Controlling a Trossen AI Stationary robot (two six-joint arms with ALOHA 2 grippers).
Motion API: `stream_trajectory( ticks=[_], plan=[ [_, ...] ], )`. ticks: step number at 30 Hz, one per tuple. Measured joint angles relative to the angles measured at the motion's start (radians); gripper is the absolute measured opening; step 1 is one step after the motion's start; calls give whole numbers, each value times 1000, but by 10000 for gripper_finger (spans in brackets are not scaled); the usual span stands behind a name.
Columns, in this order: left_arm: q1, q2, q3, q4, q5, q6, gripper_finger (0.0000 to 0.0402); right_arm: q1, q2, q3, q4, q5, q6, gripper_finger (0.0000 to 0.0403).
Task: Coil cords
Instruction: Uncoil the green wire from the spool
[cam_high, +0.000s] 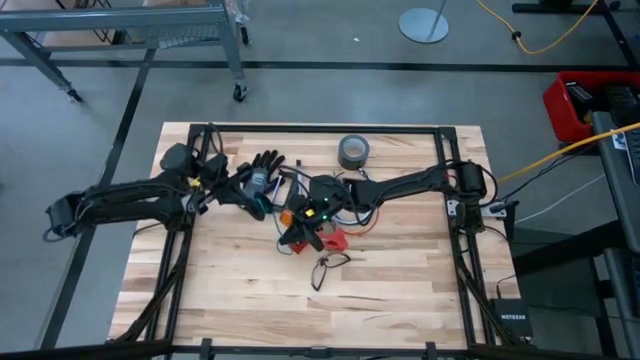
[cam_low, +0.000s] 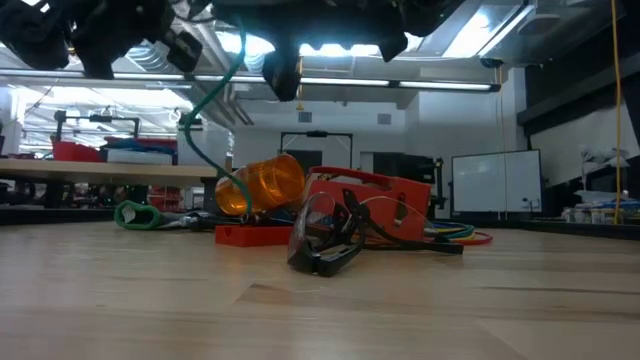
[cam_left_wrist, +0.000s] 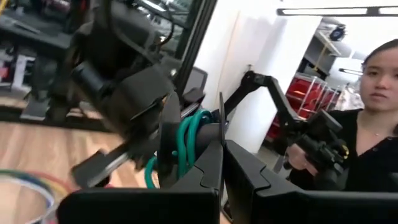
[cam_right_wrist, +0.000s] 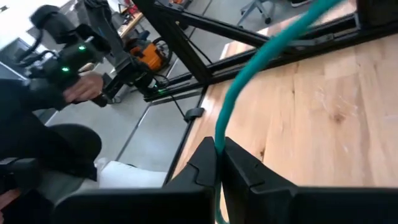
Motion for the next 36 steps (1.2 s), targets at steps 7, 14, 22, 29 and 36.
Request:
stream_trajectory(
  ticks=[7, 14, 22, 29, 36],
  plan=[
    [149, -36, 0, -88, 25, 35, 0, 0, -45, 0, -39, -61, 0, 9],
    [211, -40, 0, -251, 97, 3, 0, -18, -110, 0, -79, -88, -53, 9],
    [93, -40, 0, -359, 143, 24, 0, -121, -163, 0, -128, 153, -166, 9],
    [-81, -39, 0, -229, 148, 38, 0, -201, -130, -1, -128, 287, -162, 9],
    [-189, -39, 0, 216, -78, 144, 0, -185, -54, -1, -136, 215, -81, 9]
  ],
)
